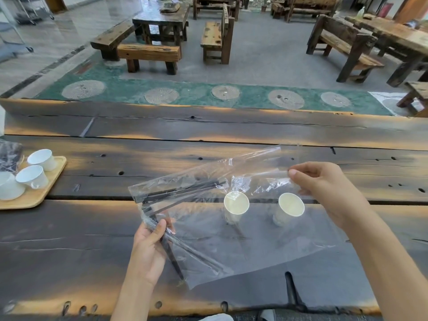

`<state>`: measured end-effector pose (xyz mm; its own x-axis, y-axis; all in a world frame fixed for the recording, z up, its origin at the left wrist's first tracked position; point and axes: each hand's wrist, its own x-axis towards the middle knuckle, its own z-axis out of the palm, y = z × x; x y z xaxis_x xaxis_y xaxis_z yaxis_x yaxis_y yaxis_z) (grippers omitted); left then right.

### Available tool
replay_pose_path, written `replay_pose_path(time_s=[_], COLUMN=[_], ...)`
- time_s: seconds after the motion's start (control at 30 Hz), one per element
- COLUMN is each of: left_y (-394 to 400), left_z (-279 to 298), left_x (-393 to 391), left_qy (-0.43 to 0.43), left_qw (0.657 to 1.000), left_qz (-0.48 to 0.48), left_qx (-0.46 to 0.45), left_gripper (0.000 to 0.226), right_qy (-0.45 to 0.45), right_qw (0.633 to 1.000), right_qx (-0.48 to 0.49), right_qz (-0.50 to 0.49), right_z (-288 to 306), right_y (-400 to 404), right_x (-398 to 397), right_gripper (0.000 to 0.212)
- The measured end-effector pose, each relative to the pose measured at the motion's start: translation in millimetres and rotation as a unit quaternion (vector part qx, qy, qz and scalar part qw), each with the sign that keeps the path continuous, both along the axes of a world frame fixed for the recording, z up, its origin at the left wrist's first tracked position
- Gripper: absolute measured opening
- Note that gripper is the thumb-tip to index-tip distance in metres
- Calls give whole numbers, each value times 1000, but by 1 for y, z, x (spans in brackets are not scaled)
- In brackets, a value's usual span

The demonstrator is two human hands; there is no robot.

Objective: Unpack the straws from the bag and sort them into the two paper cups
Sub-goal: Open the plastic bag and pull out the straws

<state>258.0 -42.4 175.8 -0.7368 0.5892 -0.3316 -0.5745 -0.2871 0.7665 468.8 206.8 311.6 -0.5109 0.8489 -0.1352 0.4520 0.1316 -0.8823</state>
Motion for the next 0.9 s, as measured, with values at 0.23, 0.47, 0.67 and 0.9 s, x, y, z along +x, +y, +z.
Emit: replay_pose_path(time_s=[0.23, 0.47, 0.67, 0.9], left_y=[0, 0, 1, 2], left_z=[-1, -4, -5, -9], left_x=[-1, -4, -6, -8], left_qy=[-7, -6, 2, 12], left_qw=[1000, 1000, 1000, 1000], left_qz=[5, 3, -6, -12], left_qx=[10, 11, 17, 2], left_gripper=[15, 10, 12, 9], right_qy=[5, -21, -24, -46], right_qw=[999, 998, 997, 996], right_qx=[-53, -31, -62, -63], right_qz=[12, 45, 30, 51], right_z=[-6, -8, -6, -15], right_y=[6, 7, 7, 9], right_x=[-1, 1, -8, -11], right_gripper=[29, 16, 24, 21])
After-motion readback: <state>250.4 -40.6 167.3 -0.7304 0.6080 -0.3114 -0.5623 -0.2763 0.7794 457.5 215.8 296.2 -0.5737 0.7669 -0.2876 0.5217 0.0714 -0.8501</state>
